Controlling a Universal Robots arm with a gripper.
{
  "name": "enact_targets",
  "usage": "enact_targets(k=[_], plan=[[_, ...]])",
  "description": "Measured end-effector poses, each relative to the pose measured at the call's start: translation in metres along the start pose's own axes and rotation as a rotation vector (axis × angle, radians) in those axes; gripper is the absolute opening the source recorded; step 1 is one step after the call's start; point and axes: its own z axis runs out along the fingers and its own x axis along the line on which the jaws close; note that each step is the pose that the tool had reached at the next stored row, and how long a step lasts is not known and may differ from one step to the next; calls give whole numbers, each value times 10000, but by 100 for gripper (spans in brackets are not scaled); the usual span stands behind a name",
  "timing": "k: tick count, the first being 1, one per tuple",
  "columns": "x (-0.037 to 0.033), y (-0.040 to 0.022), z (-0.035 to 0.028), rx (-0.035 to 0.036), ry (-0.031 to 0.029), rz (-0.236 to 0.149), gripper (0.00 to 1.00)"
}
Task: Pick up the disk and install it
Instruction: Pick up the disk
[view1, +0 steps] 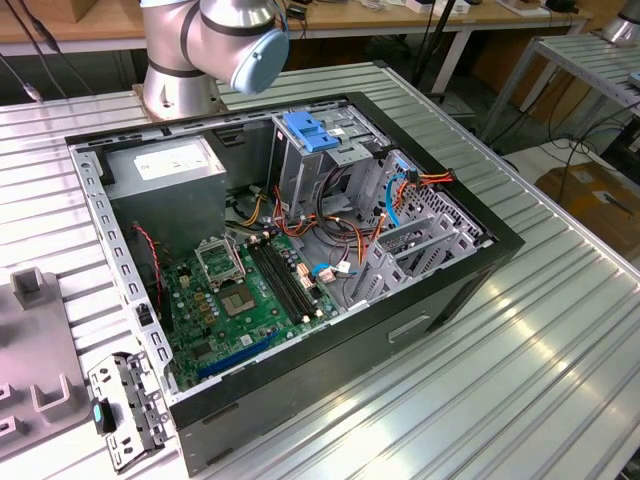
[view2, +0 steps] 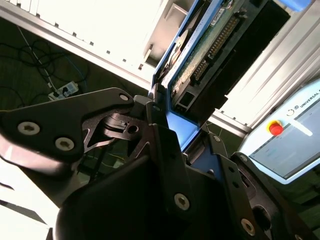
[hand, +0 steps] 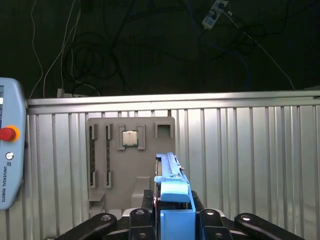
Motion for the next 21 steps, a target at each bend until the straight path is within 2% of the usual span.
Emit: enact_targets(k=[5, 8, 16, 21], plan=[[0, -86, -1, -3, 0, 2, 37], [0, -158, -3, -6, 0, 2, 37], [2, -262, -4, -12, 0, 2, 37], [4, -362, -6, -15, 0, 2, 37]])
